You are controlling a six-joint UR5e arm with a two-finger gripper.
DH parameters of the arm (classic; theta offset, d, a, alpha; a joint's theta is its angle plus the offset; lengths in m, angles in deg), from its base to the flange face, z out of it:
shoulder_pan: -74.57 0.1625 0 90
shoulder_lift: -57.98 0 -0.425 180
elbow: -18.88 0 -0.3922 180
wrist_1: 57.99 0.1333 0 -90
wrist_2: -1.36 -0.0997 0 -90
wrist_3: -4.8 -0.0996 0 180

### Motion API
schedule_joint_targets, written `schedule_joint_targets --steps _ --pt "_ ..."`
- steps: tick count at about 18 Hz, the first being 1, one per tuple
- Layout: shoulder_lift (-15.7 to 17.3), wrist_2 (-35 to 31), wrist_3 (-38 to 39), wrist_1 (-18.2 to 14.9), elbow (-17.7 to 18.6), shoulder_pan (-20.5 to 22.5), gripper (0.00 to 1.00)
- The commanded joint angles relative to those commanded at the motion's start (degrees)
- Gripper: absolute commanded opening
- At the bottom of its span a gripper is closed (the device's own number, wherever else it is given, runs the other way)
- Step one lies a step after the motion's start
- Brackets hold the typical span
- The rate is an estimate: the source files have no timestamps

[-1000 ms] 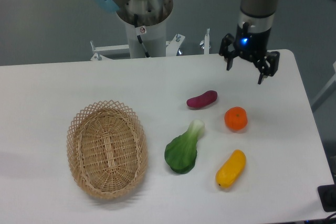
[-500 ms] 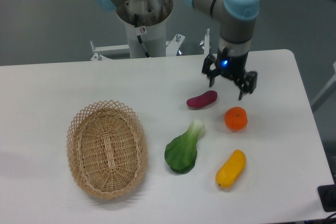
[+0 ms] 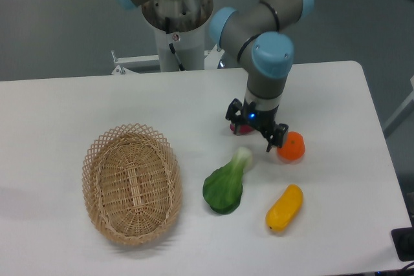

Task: Pick up the green vegetable from the table
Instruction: 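Lower the gripper onto the bok choy stem and close it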

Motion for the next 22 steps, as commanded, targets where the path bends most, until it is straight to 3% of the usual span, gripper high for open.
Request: schedule_joint_targets --steps 3,14,16,18,22 --pt "-2.2 -0.4 0.0 2.5 0.3 -0.8 1.00" --pt "-4.3 -0.9 0.6 3.0 0.4 -1.9 0.98" --pt "-4.2 -0.9 0.7 3.0 0.1 -1.9 0.70" --pt "-4.2 -0.9 0.7 3.0 0.0 -1.9 0.52" --pt "-4.0 -0.9 0.7 3.0 -0.3 -1.9 0.38"
